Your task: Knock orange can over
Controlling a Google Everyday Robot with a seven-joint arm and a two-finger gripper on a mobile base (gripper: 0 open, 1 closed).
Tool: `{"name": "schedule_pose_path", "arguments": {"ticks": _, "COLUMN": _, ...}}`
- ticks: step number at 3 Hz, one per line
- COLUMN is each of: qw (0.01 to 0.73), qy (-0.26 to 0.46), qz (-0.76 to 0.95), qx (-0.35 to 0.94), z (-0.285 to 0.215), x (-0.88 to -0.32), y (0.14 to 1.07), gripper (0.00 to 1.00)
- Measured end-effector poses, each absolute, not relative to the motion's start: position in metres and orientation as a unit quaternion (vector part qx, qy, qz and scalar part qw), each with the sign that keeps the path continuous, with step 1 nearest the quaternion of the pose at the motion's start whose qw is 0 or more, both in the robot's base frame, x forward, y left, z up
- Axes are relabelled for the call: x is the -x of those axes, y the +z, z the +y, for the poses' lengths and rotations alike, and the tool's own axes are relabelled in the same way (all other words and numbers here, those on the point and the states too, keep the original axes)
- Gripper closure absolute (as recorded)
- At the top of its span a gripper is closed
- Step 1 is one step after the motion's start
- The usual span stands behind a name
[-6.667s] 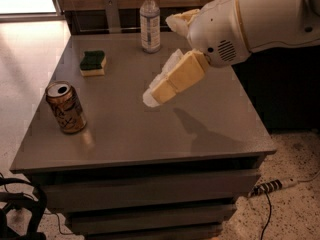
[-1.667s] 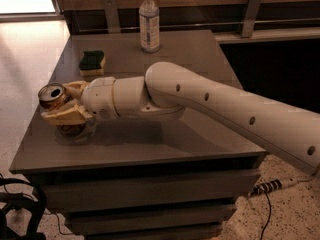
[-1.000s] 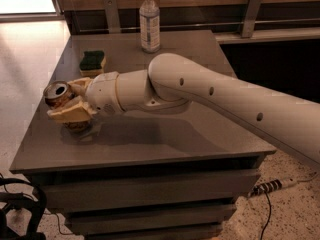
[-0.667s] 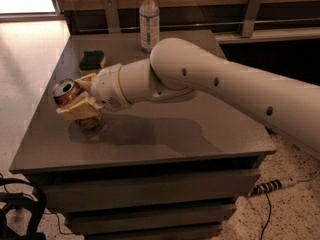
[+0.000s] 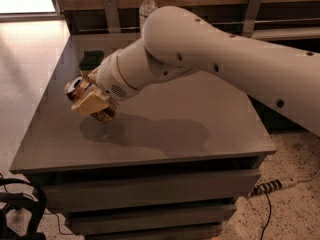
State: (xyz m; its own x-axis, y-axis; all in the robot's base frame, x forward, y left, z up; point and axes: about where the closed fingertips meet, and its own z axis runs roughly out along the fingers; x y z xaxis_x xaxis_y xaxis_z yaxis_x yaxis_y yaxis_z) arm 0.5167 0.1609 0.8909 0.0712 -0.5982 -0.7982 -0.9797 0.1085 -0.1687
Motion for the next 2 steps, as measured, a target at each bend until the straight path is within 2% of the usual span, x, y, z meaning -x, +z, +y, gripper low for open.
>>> {"name": "schedule_pose_path", "arguments": {"ticks": 2, "qw": 0.343, "qy": 0.159, "qz": 0.669, "qx": 0.640, "z": 0.1569, "x": -0.5249, "y": 0.8857, "gripper": 1.00}}
